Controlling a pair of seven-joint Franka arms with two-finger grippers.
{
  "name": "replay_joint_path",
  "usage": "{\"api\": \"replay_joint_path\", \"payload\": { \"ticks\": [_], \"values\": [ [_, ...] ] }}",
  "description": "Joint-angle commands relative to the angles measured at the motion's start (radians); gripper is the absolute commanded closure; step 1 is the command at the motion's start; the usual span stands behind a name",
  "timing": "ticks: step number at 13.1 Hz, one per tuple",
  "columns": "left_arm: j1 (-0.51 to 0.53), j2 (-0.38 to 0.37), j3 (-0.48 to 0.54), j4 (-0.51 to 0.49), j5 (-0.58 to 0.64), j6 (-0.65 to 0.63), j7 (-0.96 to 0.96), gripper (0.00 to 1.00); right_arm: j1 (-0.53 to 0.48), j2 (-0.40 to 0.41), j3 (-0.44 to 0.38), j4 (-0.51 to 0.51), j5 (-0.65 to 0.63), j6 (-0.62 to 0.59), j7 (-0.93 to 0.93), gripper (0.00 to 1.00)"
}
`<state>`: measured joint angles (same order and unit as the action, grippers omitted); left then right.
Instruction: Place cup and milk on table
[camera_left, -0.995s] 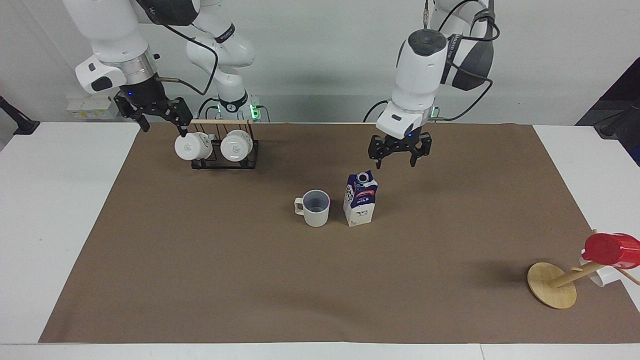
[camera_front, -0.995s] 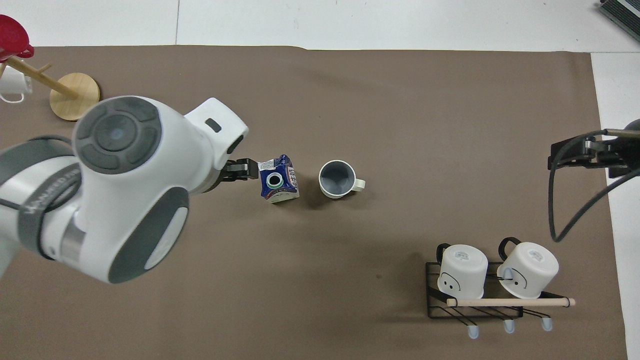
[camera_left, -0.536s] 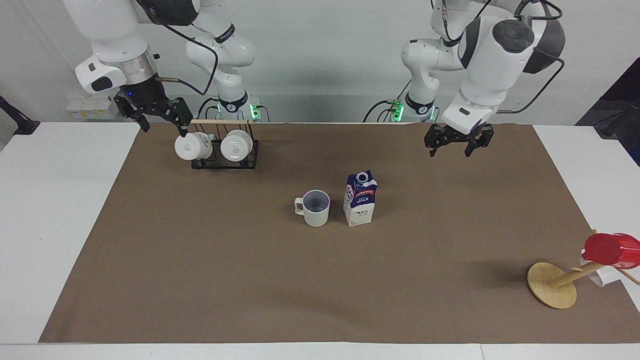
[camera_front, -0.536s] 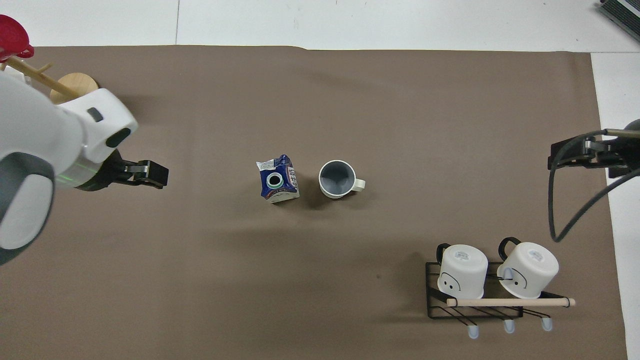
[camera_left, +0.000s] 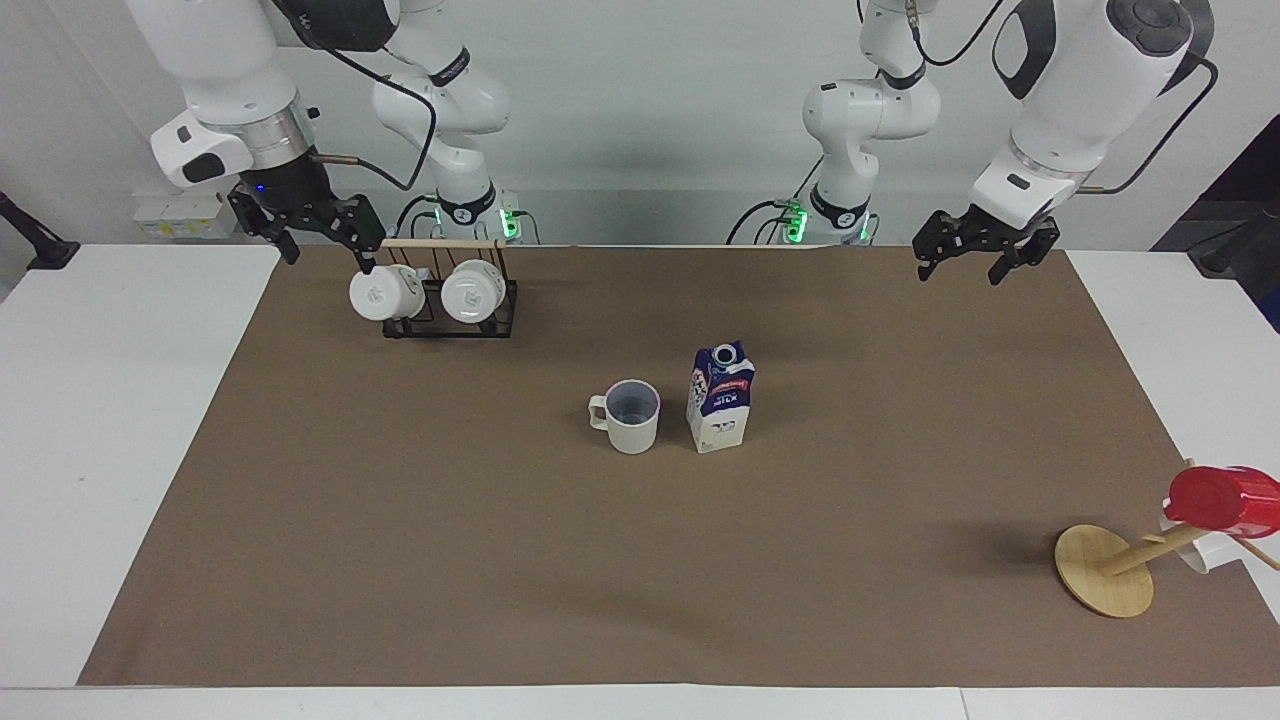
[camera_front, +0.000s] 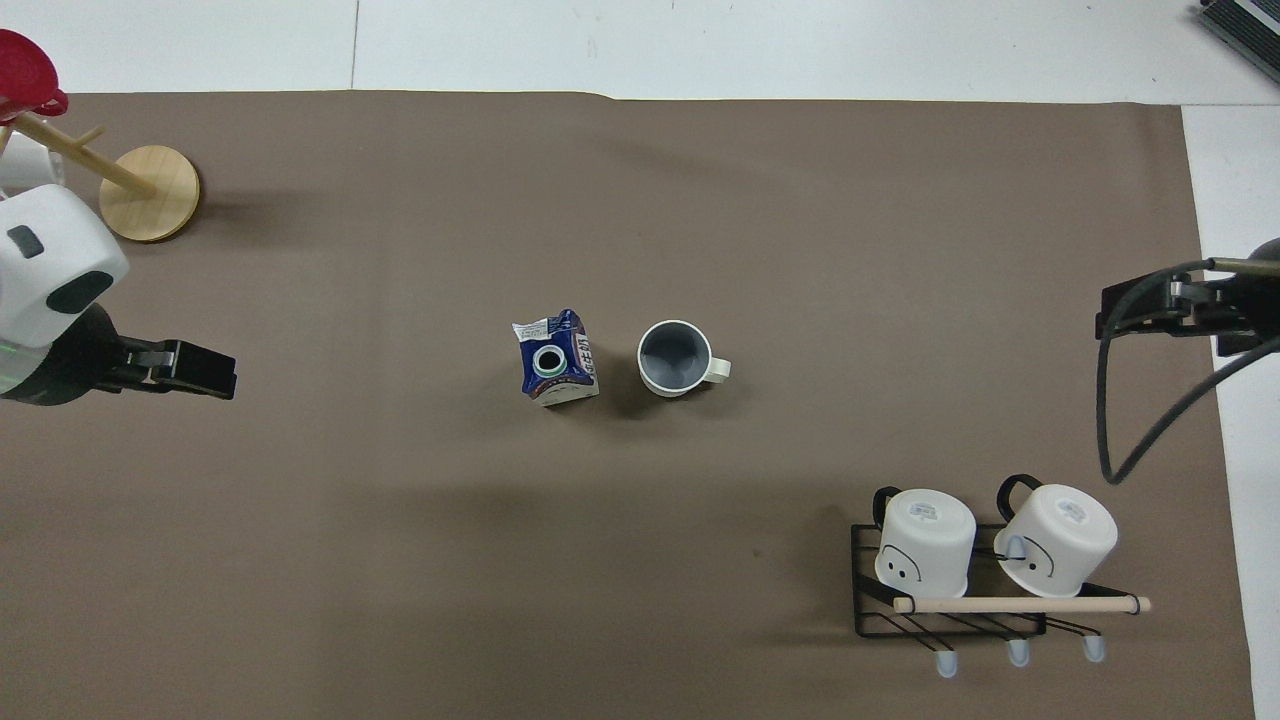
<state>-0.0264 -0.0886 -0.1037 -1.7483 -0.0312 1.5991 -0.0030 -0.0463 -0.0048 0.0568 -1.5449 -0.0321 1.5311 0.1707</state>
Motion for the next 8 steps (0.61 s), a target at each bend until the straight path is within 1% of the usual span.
{"api": "replay_joint_path", "payload": {
  "ticks": [1, 8],
  "values": [
    [0.006, -0.008, 0.001, 0.000, -0.012, -0.016, 0.001, 0.00, -0.015, 0.000, 0.008, 0.006, 0.017, -0.002, -0.020, 0.00],
    [0.010, -0.006, 0.002, 0.000, -0.010, 0.001, -0.002, 0.00, -0.012, 0.005, 0.008, 0.012, 0.017, 0.004, -0.017, 0.00]
  ]
}}
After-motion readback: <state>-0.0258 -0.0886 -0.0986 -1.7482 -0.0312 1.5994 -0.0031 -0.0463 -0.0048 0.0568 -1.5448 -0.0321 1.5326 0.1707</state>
